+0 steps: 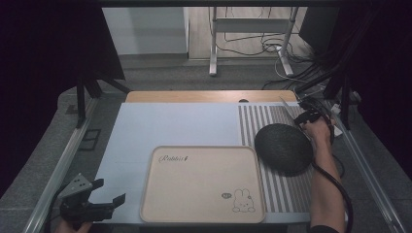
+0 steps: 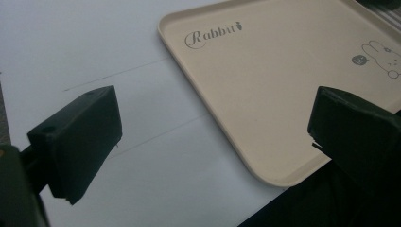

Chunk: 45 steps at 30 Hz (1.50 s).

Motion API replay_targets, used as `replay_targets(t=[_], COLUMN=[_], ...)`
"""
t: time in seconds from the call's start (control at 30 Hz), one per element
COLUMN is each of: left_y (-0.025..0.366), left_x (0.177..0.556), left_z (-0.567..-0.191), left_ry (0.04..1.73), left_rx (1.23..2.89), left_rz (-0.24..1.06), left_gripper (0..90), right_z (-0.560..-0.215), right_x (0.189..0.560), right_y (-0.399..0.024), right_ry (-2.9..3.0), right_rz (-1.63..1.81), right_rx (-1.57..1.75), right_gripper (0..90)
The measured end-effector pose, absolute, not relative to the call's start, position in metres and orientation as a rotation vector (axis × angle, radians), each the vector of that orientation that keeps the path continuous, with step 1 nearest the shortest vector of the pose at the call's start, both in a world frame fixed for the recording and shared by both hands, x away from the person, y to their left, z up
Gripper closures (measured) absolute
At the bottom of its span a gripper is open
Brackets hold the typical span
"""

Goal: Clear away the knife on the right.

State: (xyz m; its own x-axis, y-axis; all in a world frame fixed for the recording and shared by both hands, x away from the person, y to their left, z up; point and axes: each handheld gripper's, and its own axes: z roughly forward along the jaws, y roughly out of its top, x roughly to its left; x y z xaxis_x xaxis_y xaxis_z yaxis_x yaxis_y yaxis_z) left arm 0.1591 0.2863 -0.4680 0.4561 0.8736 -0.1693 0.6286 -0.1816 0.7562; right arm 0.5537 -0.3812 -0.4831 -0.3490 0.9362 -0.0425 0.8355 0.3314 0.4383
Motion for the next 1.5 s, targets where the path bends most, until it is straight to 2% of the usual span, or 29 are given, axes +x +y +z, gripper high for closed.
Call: replay_targets(t=[0.43,0.9,1.13,1.5], left_y=[0.286,0.285,0.285,0.285], left_x=[0.160,0.160,0.160,0.160], left_z=[-0.468,-0.468,-0.468,-0.468], left_ry=[1.263,1.261,1.262,1.259], left_rx=[1.908,1.914,1.917,1.918], left_rz=[0.386,0.388,0.390,0.391], left_gripper=[3.9,3.9,3.9,3.9], right_z=[-0.463,-0.435,-0.424,-0.427], right_x=[0.540,0.523,0.507,0.483], right_y=[-0.405,-0.401,-0.384,-0.343], right_ry=[2.256,2.249,2.294,2.389], right_rz=[0.575,0.663,0.708,0.715], right_rx=[1.610,1.558,1.506,1.415], right_gripper=[80.4,80.4,80.3,80.3])
